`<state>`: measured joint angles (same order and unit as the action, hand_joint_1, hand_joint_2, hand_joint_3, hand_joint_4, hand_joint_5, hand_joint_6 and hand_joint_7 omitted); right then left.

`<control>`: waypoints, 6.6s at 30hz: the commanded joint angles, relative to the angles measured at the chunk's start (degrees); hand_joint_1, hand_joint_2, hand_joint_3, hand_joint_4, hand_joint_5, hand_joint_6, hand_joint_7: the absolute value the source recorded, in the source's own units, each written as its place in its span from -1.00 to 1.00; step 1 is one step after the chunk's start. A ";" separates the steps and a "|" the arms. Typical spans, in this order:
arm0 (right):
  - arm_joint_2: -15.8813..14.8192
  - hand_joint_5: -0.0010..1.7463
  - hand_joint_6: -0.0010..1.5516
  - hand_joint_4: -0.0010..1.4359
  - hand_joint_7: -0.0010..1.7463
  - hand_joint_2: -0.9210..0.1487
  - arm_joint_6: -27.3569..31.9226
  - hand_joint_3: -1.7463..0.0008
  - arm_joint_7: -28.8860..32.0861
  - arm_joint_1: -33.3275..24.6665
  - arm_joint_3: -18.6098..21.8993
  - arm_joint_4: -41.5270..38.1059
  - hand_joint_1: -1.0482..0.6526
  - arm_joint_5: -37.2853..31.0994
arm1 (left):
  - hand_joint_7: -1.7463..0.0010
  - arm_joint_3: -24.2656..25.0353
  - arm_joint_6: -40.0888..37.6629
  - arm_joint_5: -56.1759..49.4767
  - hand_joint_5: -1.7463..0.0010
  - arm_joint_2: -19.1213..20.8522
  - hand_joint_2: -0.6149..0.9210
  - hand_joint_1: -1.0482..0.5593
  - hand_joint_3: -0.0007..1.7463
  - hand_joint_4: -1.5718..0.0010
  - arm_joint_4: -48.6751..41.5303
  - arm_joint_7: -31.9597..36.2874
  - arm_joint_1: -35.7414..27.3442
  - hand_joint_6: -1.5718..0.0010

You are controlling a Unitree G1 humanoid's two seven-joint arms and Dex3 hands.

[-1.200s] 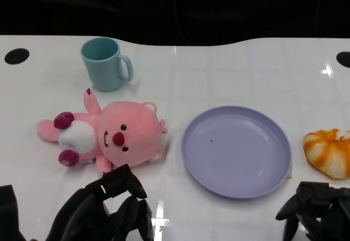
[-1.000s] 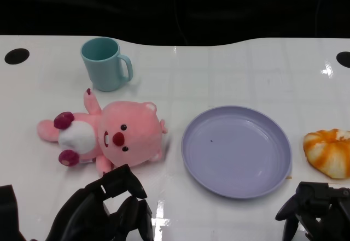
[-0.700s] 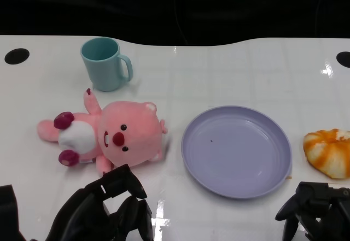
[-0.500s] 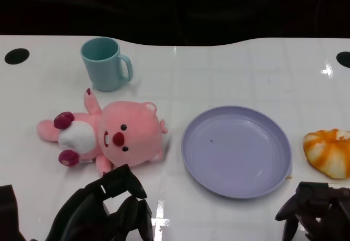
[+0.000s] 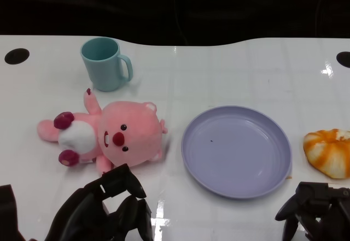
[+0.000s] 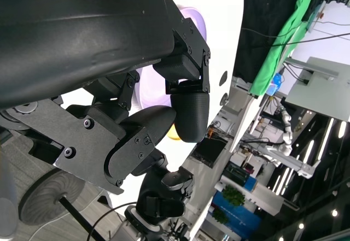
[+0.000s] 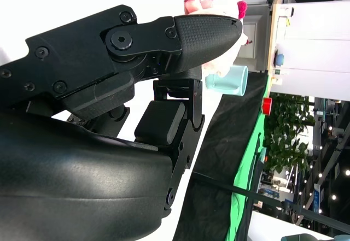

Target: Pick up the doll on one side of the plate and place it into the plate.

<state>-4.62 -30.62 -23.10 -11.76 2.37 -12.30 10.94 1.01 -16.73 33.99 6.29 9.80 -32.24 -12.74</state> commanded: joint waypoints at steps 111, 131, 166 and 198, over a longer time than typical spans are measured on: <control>0.05 0.48 0.41 0.52 0.07 -1.00 -0.05 0.60 1.25 0.22 -0.26 1.03 -0.95 0.24 | 0.98 -31.47 13.74 -85.84 0.86 12.46 0.99 -0.56 -0.99 0.91 -59.38 22.52 53.01 0.73; 0.19 0.46 0.42 0.52 0.05 -1.00 0.01 0.63 0.90 -0.03 -0.35 1.19 -0.96 0.50 | 0.86 -34.20 20.85 -78.82 0.72 6.29 1.00 0.02 -0.93 -0.05 -80.78 36.12 55.88 -0.14; -0.17 0.44 0.43 0.52 0.01 -1.00 -0.12 0.61 0.95 0.08 -0.12 0.97 -0.92 0.15 | -1.00 -28.48 29.46 -74.49 -1.00 12.38 0.56 0.08 0.09 -0.12 -62.92 57.05 50.44 0.19; 0.26 0.47 0.40 0.49 0.07 -1.00 0.44 0.59 1.86 -0.16 -0.72 1.71 -0.92 -0.72 | -1.00 -28.40 14.95 -77.53 -1.00 5.66 0.51 -0.02 0.12 -0.15 -35.82 37.49 51.26 0.20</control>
<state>-4.18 -29.93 -21.56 -11.61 1.69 -11.04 10.50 -27.22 -1.11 -43.04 12.05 -25.86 6.04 36.38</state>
